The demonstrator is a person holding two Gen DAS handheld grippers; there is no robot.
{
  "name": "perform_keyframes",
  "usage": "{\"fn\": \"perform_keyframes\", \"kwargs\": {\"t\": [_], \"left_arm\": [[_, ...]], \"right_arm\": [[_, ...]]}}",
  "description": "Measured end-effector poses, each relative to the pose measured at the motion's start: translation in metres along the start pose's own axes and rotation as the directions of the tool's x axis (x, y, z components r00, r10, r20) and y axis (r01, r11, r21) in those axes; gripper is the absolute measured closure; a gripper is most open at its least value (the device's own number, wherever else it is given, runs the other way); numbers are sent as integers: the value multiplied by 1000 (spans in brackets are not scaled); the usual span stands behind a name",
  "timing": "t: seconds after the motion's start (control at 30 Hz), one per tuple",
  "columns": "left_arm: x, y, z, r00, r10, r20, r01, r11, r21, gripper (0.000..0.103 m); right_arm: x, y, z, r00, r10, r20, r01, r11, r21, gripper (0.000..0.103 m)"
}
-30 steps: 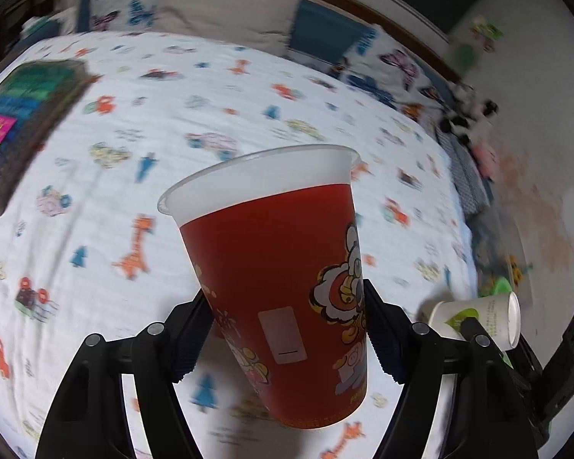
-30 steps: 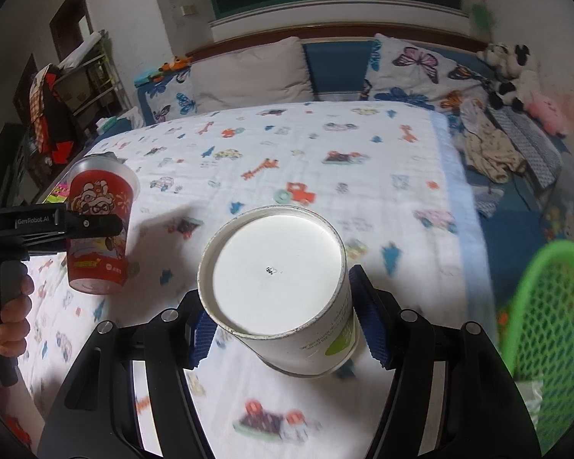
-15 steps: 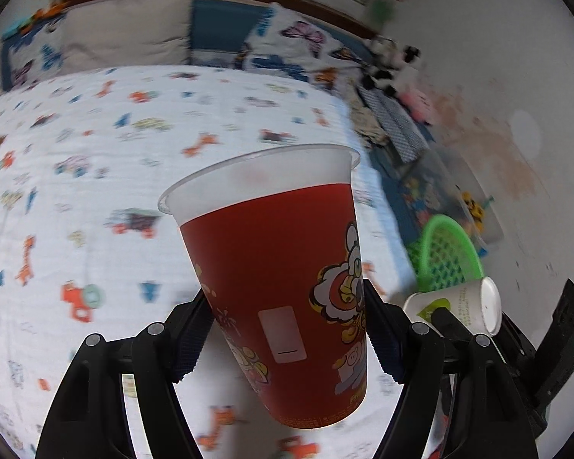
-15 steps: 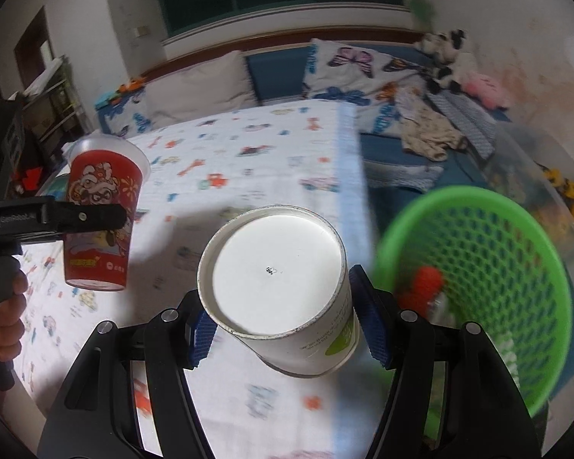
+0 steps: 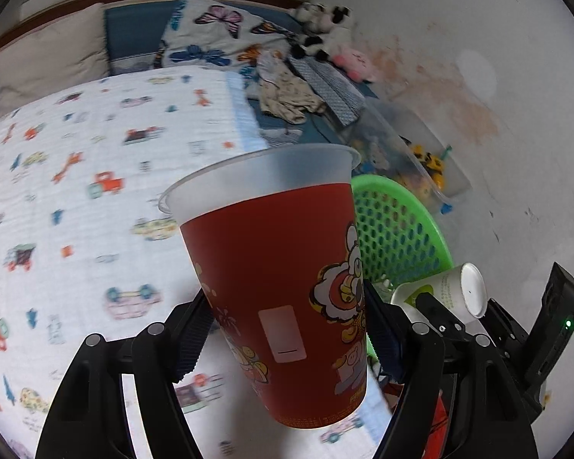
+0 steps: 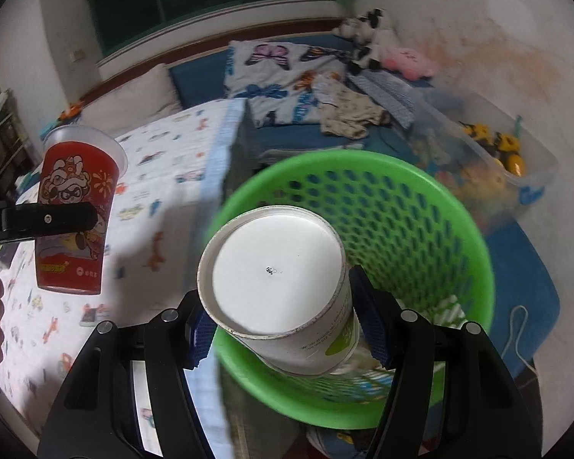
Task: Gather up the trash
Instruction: 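Carry the paper cup and red can over the green basket, then open both tools to drop the paper cup and red can into the basket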
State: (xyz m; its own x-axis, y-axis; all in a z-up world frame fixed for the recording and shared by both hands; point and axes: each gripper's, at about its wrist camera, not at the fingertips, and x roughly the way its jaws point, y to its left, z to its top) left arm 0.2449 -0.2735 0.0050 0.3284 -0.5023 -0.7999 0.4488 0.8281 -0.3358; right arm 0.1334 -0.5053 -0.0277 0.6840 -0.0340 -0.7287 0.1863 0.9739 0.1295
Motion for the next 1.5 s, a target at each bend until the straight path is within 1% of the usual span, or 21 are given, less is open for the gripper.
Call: {"fn": "perform_keyframes", "kwargs": {"t": [0.2, 0.33, 0.7, 1.0, 1.07, 1.17, 1.5], "left_arm": [[18, -31, 6, 1000, -15, -23, 16, 998, 57, 32], [27, -44, 8, 999, -16, -34, 19, 997, 79, 32], [46, -75, 9, 998, -35, -47, 42, 987, 153, 32], [56, -87, 6, 998, -35, -57, 45, 982, 186, 32], [57, -89, 6, 998, -35, -56, 45, 981, 190, 32], [58, -91, 6, 998, -34, -56, 45, 979, 198, 32], [62, -96, 6, 997, -40, -70, 53, 979, 196, 31]], "right_arm": [[4, -24, -3, 1000, -28, -12, 29, 999, 45, 39], [6, -37, -7, 999, -40, -21, 41, 997, 66, 39], [6, -53, -13, 998, -56, -30, 59, 993, 104, 38], [5, -57, -18, 998, -61, -33, 64, 991, 120, 37], [3, -57, -18, 998, -58, -29, 61, 990, 126, 33], [2, -58, -19, 998, -56, -26, 59, 990, 126, 33], [-8, -56, -20, 998, -54, -15, 56, 992, 115, 32]]}}
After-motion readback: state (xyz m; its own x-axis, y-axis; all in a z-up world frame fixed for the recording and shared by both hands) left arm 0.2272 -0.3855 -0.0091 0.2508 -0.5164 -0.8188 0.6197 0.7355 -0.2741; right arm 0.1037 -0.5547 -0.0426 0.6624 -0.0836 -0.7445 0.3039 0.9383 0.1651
